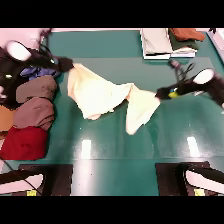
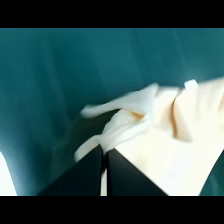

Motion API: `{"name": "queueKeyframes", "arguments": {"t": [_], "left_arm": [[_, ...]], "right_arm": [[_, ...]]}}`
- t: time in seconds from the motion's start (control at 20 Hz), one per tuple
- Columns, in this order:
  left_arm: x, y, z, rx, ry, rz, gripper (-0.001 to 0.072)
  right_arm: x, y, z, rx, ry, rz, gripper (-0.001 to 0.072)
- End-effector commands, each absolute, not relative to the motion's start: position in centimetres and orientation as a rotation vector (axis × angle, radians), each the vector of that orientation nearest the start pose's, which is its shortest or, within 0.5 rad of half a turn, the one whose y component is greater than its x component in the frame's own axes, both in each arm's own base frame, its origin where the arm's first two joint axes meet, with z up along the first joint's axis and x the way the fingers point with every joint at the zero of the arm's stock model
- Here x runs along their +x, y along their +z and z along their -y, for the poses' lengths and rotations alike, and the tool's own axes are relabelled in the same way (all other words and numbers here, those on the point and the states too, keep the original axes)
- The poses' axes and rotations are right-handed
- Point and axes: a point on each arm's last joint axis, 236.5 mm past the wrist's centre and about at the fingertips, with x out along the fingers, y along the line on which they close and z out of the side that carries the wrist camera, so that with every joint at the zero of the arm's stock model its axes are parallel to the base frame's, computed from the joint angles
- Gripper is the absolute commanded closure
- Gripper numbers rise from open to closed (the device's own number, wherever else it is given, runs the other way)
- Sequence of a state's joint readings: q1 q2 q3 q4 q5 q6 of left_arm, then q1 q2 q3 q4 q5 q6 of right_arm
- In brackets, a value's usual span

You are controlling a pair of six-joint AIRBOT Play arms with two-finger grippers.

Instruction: Fold the shirts.

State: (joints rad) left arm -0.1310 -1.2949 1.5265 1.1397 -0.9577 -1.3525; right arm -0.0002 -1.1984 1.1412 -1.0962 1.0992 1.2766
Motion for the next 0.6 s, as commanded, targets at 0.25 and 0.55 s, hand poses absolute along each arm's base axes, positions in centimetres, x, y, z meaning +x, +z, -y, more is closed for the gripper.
{"name": "queueKeyframes", "arguments": {"t": [0.25, 0.55], "left_arm": [[26.0, 52.8, 10.5, -0.002, -0.434, 0.115, 0.0686], [19.9, 57.0, 9.5, 0.006, -0.421, 0.273, 0.0686]], "right_arm": [[30.4, 35.3, -4.5, -0.027, 0.278, -0.43, 0.0696], [26.4, 40.7, -2.7, -0.052, 0.182, -0.318, 0.0697]]}}
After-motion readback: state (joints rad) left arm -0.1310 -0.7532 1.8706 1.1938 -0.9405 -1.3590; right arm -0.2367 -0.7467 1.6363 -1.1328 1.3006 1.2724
